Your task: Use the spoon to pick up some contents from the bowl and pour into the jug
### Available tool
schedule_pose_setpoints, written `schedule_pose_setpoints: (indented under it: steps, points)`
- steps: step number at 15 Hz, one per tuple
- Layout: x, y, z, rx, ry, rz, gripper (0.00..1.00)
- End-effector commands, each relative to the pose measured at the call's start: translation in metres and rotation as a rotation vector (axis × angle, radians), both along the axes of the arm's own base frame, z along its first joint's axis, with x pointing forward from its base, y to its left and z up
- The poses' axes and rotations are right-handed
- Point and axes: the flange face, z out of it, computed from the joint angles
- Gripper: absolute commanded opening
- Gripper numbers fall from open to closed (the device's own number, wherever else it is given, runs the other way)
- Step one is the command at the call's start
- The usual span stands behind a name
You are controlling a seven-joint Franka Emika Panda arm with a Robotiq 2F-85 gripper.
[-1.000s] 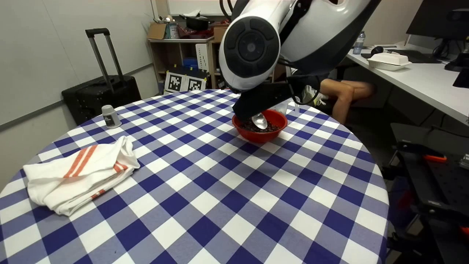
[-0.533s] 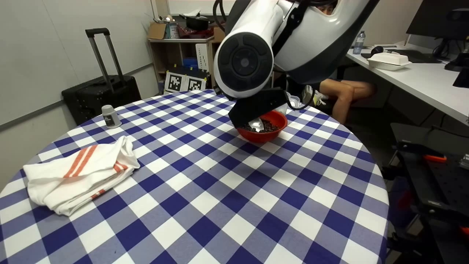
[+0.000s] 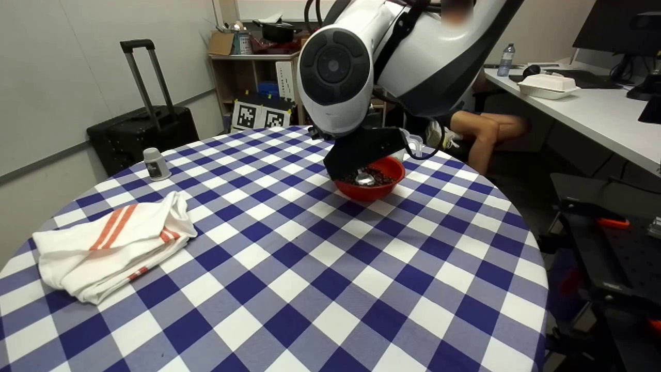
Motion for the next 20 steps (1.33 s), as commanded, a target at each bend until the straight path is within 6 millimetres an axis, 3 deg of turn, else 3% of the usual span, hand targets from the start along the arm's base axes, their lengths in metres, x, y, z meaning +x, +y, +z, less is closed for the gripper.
schedule_pose_setpoints:
  steps: [1,9,20]
  points:
    - [0.004,-0.013,-0.006,0.059,0.045,-0.038,0.05]
    - [0.002,-0.031,0.003,0.115,0.071,-0.079,0.05]
    - [0.005,-0.028,0.019,0.259,0.08,-0.16,0.05]
